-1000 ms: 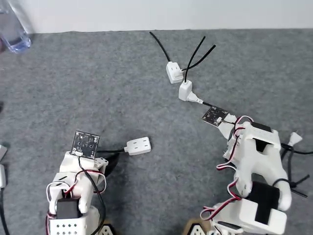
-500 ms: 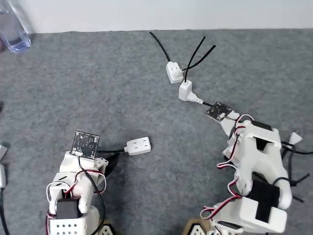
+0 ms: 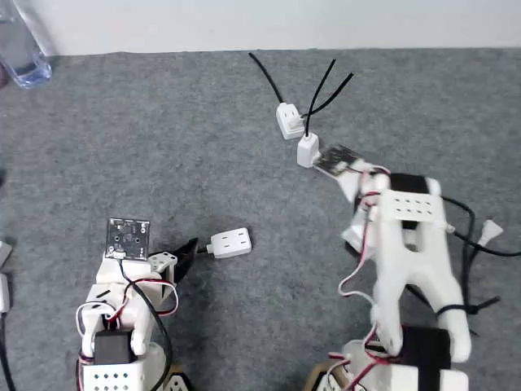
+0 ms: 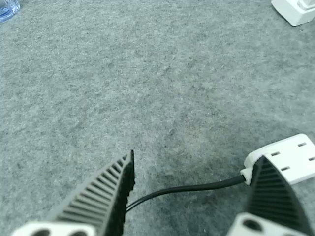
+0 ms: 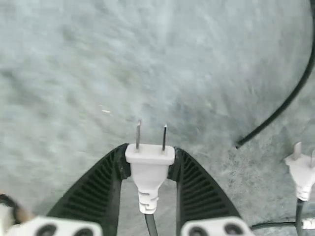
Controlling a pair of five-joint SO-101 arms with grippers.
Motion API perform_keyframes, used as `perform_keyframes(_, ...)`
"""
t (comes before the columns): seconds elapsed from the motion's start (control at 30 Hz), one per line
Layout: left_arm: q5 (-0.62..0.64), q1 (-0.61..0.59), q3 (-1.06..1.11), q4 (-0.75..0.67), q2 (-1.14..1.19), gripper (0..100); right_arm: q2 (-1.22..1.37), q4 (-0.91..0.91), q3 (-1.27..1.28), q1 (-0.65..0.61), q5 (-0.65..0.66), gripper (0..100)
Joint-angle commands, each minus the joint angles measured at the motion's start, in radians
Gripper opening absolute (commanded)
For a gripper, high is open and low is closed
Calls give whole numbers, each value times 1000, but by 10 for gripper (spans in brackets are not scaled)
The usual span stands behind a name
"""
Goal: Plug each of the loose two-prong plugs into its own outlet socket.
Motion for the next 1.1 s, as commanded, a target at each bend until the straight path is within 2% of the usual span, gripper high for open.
perform_keyframes(0.0, 9, 3, -7, -25, -14, 349, -45, 101, -124, -91, -80, 8)
perform_keyframes(0.17, 8, 5, -7, -6, -14, 351, -44, 150, -153, -179, -106, 8)
perform_keyframes(0.3, 28, 72, -7, -64, -14, 349, -44, 148, -150, -220, -140, 8)
perform_keyframes(0.43, 184, 176, -7, -137, -14, 348, -44, 148, -152, -275, -141, 8)
perform_keyframes(0.57, 333, 325, -7, -146, -14, 348, -45, 139, -153, -320, -140, 8)
perform_keyframes(0.67, 416, 393, -8, -180, -14, 348, -50, 117, -153, -331, -138, 8)
perform_keyframes(0.87, 500, 437, -8, -235, -14, 348, -54, 113, -155, -355, -77, 8)
perform_keyframes(1.07, 506, 440, -8, -235, -14, 348, -54, 122, -204, -424, -75, 8)
